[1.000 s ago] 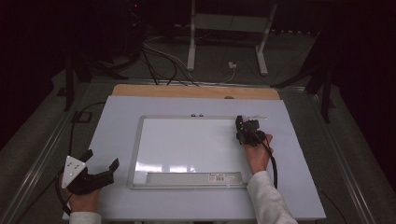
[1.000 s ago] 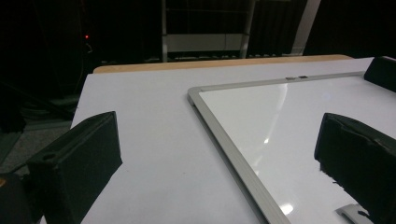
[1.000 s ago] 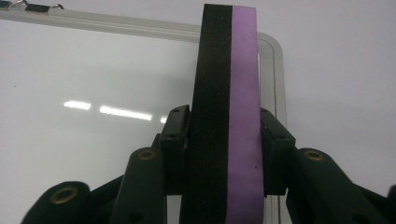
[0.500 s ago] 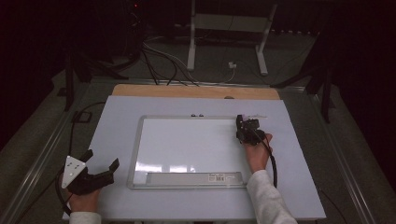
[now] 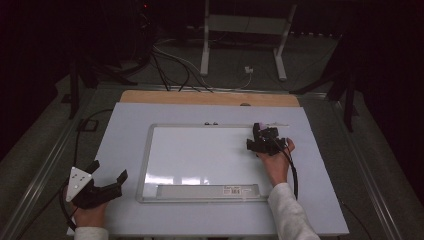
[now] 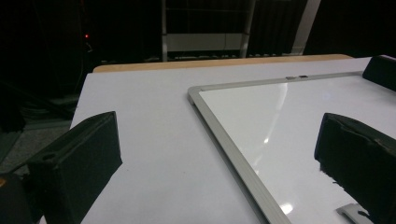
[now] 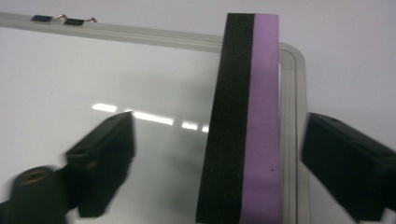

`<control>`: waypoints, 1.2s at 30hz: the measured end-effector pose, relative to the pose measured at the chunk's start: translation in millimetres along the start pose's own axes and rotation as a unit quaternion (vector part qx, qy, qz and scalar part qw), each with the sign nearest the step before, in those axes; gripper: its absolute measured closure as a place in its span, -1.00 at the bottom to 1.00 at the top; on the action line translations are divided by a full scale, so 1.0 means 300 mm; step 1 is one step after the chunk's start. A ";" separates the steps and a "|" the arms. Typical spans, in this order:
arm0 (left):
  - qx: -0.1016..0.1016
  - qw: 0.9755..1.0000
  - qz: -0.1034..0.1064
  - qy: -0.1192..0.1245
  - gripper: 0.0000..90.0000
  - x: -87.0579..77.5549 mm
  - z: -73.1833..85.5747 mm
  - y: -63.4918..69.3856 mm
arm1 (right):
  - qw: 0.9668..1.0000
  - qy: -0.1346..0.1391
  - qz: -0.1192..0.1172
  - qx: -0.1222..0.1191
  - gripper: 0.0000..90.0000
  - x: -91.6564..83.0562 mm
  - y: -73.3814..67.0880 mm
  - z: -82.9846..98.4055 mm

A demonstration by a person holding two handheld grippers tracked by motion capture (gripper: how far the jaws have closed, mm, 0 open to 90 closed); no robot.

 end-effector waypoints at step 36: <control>-0.009 1.000 -0.019 -0.006 -0.99 -0.001 -0.004 -0.002 | 0.984 0.147 -0.080 -0.066 -0.99 -0.335 0.067 -0.001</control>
Point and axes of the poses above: each handheld gripper's, and its own axes: x roughly forward along the jaws, z roughly out of its underside, y roughly to its right, the point moved 4 cm from there along x, roughly forward along the jaws, and after that the axes turned 13 degrees about y, right-handed, at the moved point
